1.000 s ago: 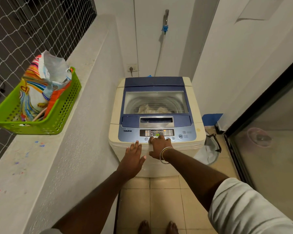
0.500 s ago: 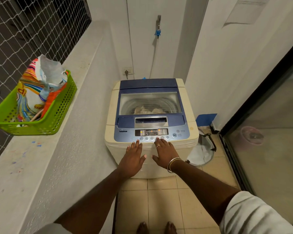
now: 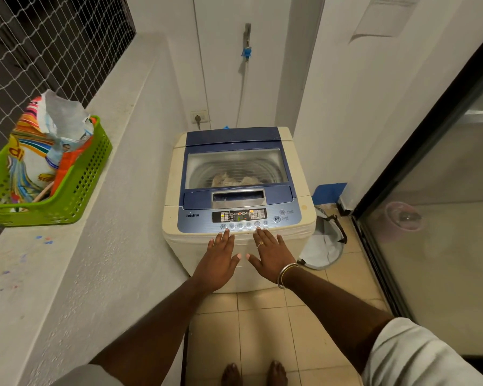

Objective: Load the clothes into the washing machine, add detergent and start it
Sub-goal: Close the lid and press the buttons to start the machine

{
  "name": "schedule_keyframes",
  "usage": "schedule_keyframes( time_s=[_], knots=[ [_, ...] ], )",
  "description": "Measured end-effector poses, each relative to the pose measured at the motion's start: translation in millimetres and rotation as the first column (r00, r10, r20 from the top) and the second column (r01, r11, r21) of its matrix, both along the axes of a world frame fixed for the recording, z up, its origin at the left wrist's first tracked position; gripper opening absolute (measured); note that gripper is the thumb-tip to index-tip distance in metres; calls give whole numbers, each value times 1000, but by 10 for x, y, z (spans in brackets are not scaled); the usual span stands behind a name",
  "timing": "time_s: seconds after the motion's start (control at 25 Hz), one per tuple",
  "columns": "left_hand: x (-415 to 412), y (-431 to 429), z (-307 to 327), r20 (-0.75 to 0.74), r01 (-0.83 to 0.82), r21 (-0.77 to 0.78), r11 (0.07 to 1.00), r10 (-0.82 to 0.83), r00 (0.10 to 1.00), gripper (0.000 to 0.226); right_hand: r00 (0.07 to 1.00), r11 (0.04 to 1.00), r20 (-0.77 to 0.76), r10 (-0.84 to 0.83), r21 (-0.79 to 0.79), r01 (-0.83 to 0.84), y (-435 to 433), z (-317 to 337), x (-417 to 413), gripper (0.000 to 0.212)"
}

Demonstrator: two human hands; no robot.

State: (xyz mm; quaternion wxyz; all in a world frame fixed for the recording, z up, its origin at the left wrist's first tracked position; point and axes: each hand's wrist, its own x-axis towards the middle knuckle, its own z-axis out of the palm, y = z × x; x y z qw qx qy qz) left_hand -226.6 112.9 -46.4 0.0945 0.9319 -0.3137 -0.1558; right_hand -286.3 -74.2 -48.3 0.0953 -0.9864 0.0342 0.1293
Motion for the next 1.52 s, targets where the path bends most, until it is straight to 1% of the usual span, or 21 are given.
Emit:
schedule_keyframes(
  time_s=[0.68, 1.52],
  knots=[
    [-17, -62, 27, -9, -1, 23, 1000, 1, 1000, 67, 1000, 1000, -12, -18, 8, 18, 48, -77, 18, 82],
    [-68, -72, 2, -7, 6, -16, 1000, -6, 1000, 68, 1000, 1000, 12, -3, 3, 3, 54, -33, -52, 85]
  ],
)
